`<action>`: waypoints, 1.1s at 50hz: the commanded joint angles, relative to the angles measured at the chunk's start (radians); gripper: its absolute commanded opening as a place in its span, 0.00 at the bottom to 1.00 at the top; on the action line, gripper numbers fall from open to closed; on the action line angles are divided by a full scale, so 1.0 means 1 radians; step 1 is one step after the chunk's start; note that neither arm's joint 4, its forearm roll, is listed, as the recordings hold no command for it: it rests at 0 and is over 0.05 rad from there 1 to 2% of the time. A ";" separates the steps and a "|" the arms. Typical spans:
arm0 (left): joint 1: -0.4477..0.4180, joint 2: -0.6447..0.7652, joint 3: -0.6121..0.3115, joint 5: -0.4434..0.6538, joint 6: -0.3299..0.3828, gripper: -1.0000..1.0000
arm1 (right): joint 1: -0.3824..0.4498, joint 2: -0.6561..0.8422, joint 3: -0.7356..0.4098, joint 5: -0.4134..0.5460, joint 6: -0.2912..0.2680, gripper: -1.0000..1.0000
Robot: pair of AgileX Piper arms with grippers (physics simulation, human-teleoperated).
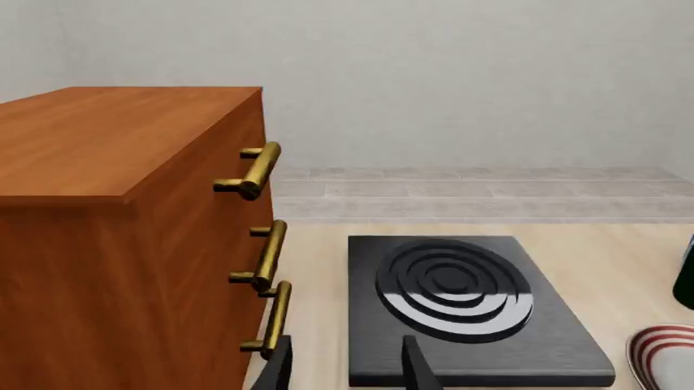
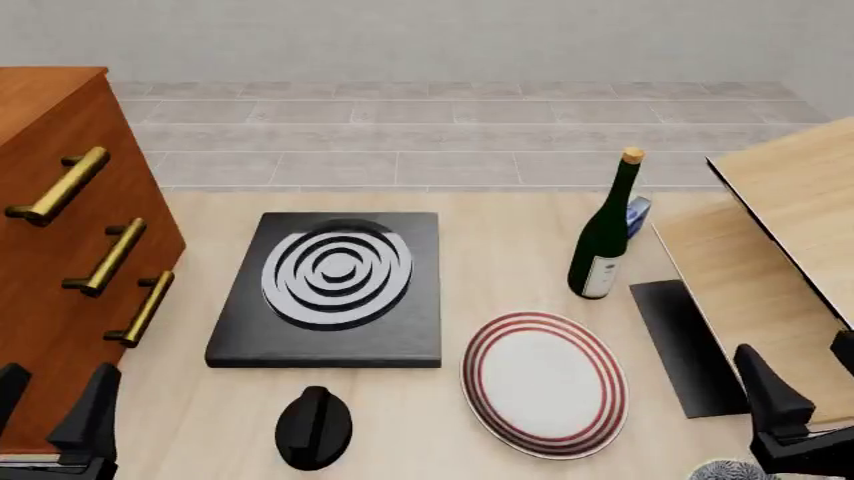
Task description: Put the bowl on the stove.
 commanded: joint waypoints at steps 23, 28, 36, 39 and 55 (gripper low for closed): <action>0.000 0.000 0.000 0.000 0.000 1.00 | 0.029 0.071 -0.124 0.336 0.005 1.00; 0.000 0.000 0.000 0.000 0.000 1.00 | 0.047 0.067 -0.125 0.397 0.027 1.00; 0.000 0.000 0.000 0.000 0.000 1.00 | 0.073 0.040 -0.142 0.500 0.056 1.00; 0.000 0.000 0.000 0.000 0.000 1.00 | 0.075 0.032 -0.148 0.531 0.061 1.00; 0.000 0.000 0.000 0.000 0.000 1.00 | 0.060 -0.012 -0.150 0.696 0.080 1.00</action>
